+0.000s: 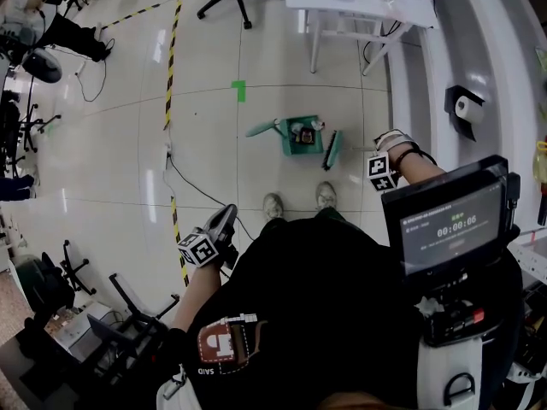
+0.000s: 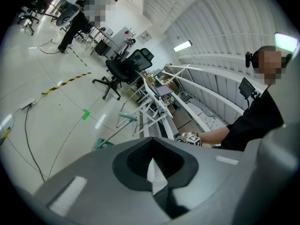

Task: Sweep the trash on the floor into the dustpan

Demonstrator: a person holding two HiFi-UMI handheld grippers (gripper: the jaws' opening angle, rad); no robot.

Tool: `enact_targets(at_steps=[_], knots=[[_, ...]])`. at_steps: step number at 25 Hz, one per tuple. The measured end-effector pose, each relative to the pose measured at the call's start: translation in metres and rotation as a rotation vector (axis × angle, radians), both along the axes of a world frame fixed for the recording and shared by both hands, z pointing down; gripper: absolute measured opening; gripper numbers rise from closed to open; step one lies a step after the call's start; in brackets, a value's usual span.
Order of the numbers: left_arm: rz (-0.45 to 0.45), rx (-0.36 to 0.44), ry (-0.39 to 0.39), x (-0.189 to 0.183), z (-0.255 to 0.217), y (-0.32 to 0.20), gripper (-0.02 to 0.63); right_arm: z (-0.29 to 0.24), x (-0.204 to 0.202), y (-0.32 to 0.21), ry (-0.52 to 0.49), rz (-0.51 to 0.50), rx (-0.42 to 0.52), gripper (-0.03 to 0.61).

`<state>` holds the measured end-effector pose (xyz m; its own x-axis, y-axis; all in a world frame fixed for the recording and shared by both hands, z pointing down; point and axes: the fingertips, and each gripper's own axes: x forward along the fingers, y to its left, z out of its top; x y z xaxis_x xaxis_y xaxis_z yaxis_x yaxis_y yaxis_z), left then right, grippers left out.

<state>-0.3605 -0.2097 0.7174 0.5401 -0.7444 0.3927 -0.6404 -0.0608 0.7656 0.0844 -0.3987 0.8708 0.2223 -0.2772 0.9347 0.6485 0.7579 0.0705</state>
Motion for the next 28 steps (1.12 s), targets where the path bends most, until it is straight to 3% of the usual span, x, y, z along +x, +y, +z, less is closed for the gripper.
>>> enact_targets(at_steps=[7,13,17,23,28], knots=[[-0.043,-0.021,-0.012,-0.008,-0.004,0.026,-0.003,0.022,-0.020,-0.022,0.091,-0.190,0.019,0.088],[-0.123,-0.061,-0.031,-0.039,0.004,0.064,-0.002,0.037,-0.100,-0.016,0.028,-0.330,0.026,0.089],[-0.139,-0.058,-0.024,-0.045,0.006,0.069,-0.002,0.025,-0.132,-0.002,-0.062,-0.358,0.026,0.089],[-0.104,0.000,0.008,-0.052,-0.004,0.046,-0.003,-0.004,-0.113,0.002,-0.020,-0.243,0.034,0.089],[-0.017,0.054,0.033,-0.057,-0.012,0.028,-0.003,-0.053,-0.072,0.047,0.009,0.074,-0.009,0.089]])
